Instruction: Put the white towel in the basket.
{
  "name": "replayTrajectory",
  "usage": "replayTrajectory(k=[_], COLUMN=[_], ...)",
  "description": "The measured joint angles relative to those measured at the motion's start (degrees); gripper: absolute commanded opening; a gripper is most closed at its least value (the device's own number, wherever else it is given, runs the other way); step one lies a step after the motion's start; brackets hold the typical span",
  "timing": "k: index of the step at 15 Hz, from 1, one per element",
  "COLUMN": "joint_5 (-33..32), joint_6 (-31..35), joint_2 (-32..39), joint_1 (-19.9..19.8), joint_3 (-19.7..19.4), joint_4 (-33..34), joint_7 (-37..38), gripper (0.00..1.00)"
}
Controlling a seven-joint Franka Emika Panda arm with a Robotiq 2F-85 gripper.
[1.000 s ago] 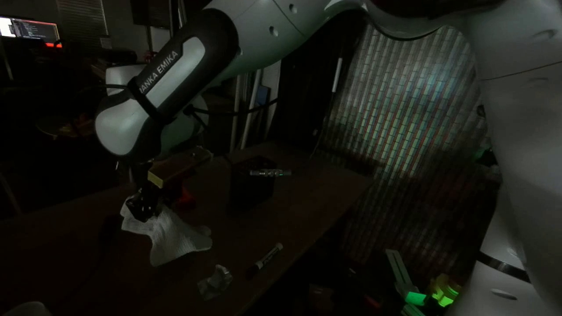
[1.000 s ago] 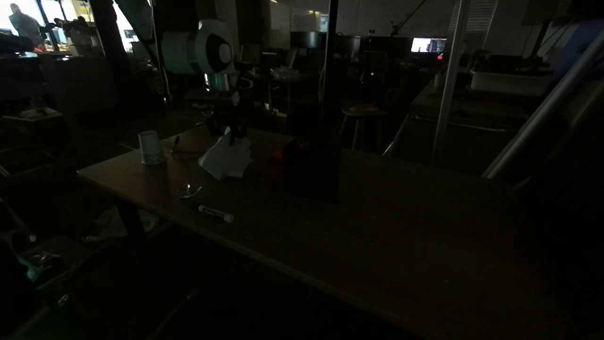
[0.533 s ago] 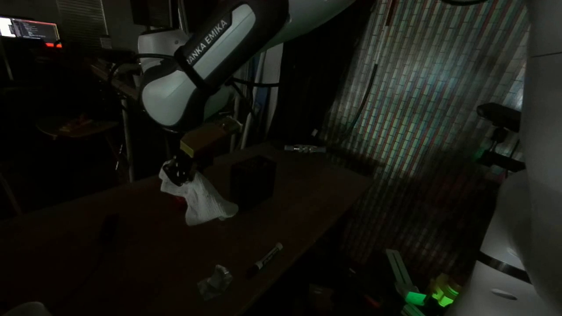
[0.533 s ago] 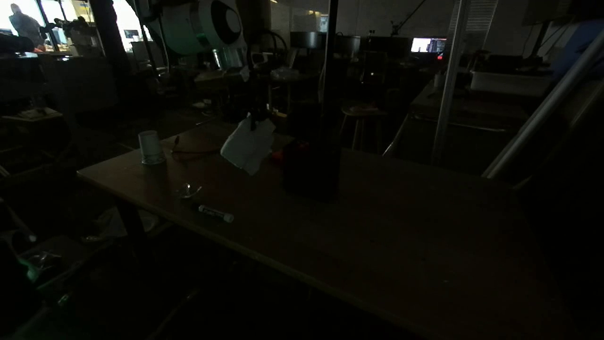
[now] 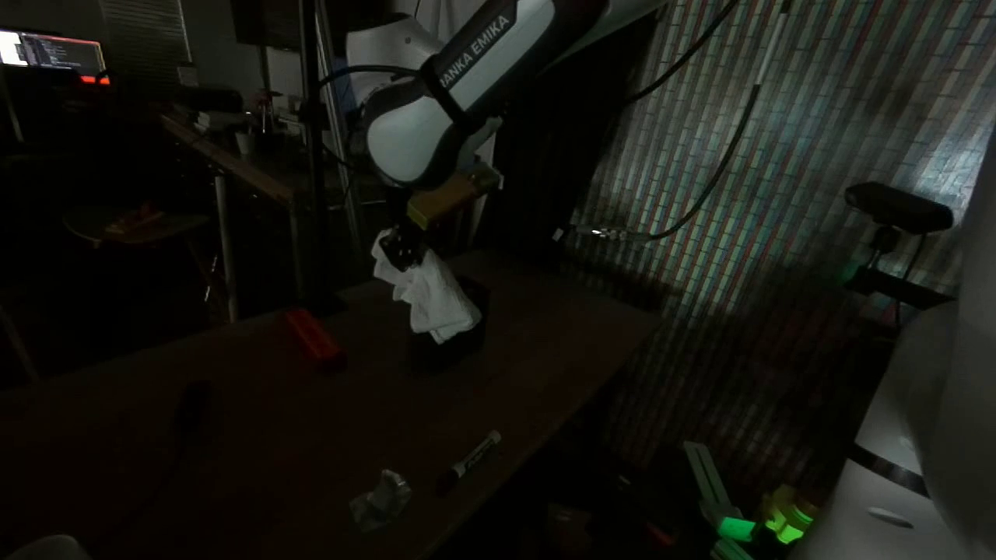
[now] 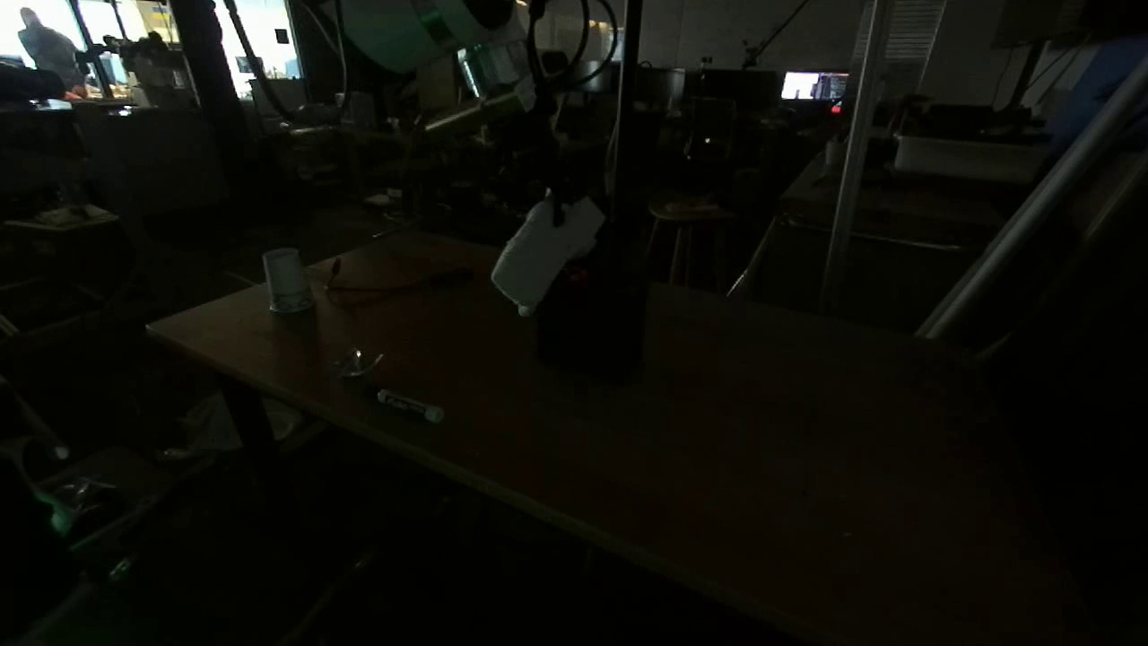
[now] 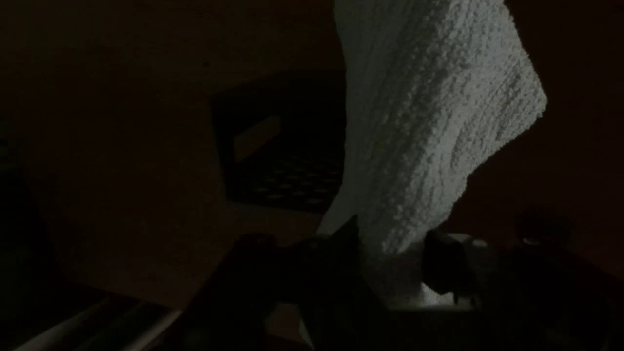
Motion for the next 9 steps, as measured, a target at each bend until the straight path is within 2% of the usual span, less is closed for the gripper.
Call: replayTrajectory(k=[5, 9], joint_5=[-4.28, -4.91], joint_6=[3.61, 7.42], joint_2=[-0.43, 2.16], joint_1=[-4.22, -4.93], joint_3=[-1.86, -1.89], joint_4=[-1.1, -1.54], joint_7=[1.2, 1.22], gripper=[0.04, 0.04])
